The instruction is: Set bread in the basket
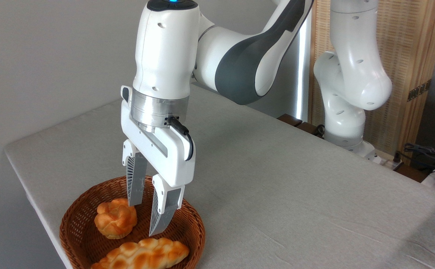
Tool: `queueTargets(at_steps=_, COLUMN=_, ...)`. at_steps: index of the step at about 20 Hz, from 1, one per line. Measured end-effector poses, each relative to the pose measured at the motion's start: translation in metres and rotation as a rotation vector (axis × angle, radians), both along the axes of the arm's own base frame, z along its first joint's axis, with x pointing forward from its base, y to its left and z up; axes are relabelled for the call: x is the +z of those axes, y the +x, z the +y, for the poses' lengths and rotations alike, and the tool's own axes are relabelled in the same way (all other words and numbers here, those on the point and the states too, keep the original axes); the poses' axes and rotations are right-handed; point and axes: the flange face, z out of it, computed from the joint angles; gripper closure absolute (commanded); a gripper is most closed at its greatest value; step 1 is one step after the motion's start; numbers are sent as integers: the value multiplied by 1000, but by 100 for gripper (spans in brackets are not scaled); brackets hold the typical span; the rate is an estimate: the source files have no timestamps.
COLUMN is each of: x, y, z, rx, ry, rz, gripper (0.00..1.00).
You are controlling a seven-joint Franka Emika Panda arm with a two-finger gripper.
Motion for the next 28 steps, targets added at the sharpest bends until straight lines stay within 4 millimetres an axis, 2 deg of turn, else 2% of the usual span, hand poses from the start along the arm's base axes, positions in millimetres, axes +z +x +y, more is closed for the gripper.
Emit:
queueTargets(at_steps=4, x=5, y=1, z=4, rx=14, ry=-3, rz=-9, gripper=0)
queueTargets(at_steps=6, x=15, y=0, z=6, rx=35, ry=-14, rz=-17, gripper=0)
queueTargets(at_steps=11, x=68, y=-12, z=3, rx=47, ry=-65, rz=78, gripper=0)
queueTargets(at_steps=13, x=92, y=-17, z=8, rx=88, ry=-87, rz=111, gripper=0)
queueTargets(at_steps=15, x=105, y=-22, z=7, rx=130, ry=-100, rz=153, gripper=0)
queueTargets(at_steps=17, x=109, y=-26, z=-5, rx=161, ry=-46, rz=203, gripper=0)
queueTargets(at_steps=20, x=107, y=-30, z=-40, rx=171, ry=43, rz=255, gripper=0)
queueTargets(at_steps=22, x=106, y=-31, z=-55, rx=194, ry=52, rz=264, gripper=0)
queueTargets(at_steps=28, x=103, y=-36, z=-58, rx=201, ry=59, rz=314, gripper=0)
